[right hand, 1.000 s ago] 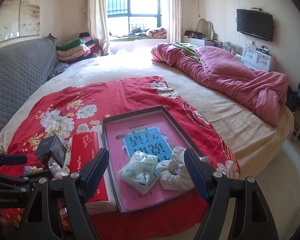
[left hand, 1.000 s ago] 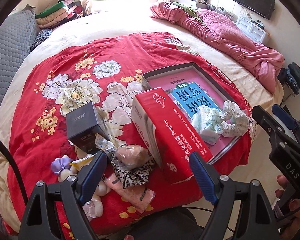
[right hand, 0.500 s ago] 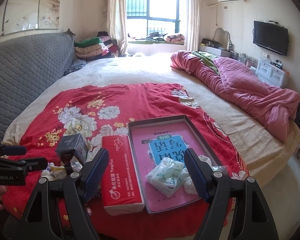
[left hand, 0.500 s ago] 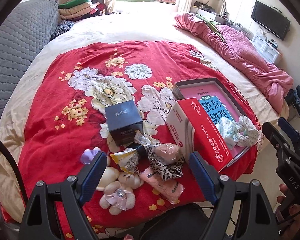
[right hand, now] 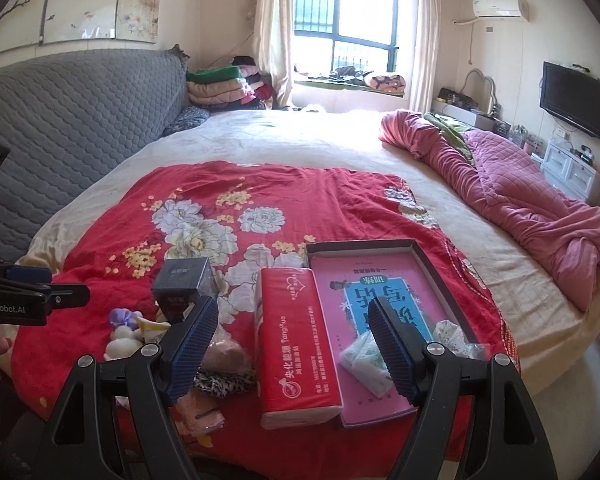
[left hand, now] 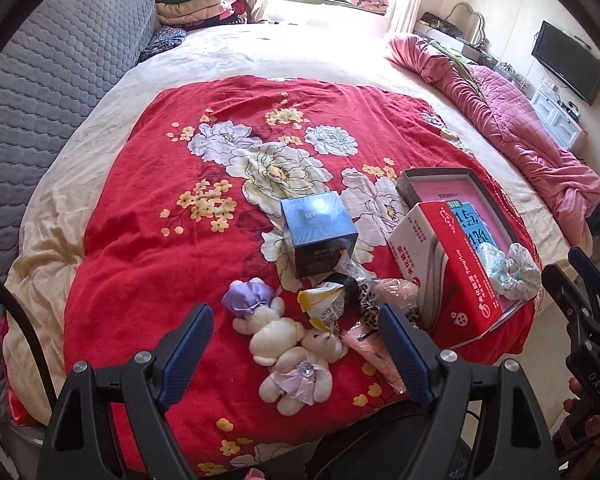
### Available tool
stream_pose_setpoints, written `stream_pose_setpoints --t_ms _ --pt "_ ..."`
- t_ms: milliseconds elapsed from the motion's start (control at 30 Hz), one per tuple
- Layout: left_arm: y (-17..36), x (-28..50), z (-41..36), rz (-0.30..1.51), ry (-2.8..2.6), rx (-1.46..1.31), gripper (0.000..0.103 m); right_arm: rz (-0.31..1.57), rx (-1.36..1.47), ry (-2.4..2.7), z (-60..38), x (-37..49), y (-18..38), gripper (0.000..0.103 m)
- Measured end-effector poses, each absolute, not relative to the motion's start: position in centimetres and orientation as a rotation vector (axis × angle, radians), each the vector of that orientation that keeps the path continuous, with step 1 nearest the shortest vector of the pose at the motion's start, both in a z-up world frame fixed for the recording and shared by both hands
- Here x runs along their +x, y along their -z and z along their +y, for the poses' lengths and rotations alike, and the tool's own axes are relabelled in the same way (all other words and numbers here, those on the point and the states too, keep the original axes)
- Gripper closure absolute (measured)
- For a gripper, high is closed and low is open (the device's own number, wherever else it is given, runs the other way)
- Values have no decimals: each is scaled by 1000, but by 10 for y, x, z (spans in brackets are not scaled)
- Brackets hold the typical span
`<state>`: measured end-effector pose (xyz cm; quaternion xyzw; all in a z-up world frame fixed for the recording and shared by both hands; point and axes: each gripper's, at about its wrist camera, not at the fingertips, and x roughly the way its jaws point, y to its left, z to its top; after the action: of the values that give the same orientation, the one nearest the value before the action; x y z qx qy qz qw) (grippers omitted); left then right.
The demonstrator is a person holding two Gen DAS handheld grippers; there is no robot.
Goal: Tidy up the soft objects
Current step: 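Move both tools away from the tray back over the pile of items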
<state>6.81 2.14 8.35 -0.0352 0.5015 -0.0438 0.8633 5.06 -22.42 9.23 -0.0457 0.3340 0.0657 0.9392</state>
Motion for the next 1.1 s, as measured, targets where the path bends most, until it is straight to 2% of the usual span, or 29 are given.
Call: stream_pose_setpoints --t_ms 567,900,1100 --pt "-56 54 47 1105 71 -102 19 735 -122 -257 -190 46 -77 25" --pt "-20 51 45 1179 98 -106 19 875 -202 -404 -156 45 -39 25" --pt "6 53 44 1238 106 -112 19 1005 -308 -453 -135 44 1 24"
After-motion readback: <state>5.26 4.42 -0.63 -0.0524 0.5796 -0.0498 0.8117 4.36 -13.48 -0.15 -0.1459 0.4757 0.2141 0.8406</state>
